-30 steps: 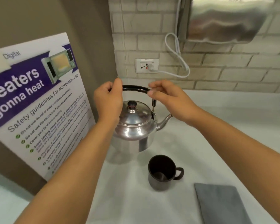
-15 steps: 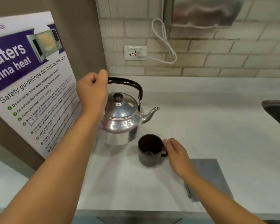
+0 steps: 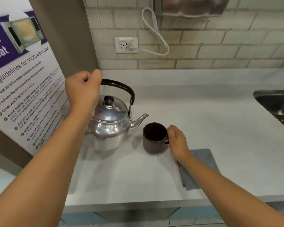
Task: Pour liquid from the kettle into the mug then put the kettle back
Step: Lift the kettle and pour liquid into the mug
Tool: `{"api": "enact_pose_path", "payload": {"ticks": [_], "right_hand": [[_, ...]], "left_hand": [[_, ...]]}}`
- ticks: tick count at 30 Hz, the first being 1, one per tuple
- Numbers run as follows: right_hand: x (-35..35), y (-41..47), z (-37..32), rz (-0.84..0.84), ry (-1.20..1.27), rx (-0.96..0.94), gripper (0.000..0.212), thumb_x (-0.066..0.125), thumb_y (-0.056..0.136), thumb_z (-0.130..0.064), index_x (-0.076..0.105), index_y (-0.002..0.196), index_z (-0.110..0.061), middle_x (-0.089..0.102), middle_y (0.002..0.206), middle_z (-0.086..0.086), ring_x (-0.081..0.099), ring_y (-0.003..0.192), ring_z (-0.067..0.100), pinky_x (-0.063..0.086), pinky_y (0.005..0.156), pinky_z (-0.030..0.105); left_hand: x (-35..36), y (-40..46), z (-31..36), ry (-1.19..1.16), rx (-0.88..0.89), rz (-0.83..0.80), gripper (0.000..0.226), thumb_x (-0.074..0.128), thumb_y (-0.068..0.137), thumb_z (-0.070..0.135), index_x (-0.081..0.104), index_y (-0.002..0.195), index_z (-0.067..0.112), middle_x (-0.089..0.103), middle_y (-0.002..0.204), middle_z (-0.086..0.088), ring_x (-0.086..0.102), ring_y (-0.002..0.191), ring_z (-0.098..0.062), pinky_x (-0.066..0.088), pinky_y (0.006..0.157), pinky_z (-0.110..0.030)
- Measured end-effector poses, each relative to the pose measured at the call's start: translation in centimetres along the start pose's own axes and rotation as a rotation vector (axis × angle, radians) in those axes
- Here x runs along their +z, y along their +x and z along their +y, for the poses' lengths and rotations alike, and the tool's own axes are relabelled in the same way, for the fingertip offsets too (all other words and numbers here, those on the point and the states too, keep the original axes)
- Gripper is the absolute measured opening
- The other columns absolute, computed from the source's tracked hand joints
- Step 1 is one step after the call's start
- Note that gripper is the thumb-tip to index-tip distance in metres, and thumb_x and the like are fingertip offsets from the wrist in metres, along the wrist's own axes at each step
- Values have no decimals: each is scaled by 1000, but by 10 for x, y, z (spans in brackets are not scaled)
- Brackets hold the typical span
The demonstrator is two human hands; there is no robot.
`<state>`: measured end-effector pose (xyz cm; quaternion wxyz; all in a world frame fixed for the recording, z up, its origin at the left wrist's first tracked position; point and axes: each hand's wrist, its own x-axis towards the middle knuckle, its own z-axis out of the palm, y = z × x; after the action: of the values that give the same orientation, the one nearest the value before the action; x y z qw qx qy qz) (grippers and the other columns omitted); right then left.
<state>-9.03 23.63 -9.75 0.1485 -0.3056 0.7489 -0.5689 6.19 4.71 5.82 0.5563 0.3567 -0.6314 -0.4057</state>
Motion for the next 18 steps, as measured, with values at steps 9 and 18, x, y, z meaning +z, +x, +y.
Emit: {"api": "enact_pose_path", "payload": {"ticks": [9,18], "right_hand": [[-2,2,5,-16,-15,-45,31,33,95,-11,37,65,-12,39,63,4,34,57,11,31,51,19],[-3,4,7,-38,-10,-71,34,33,96,-10,35,63,-13,39,61,1,34,52,4,33,50,16]], "left_hand": [[9,-8,7,135,108,-80,37,56,65,24,32,37,17,24,33,6,20,39,-7,20,40,-19],[17,-12,13,232,142,-155,32,57,63,27,41,36,20,29,31,8,25,37,-6,31,51,-22]]}}
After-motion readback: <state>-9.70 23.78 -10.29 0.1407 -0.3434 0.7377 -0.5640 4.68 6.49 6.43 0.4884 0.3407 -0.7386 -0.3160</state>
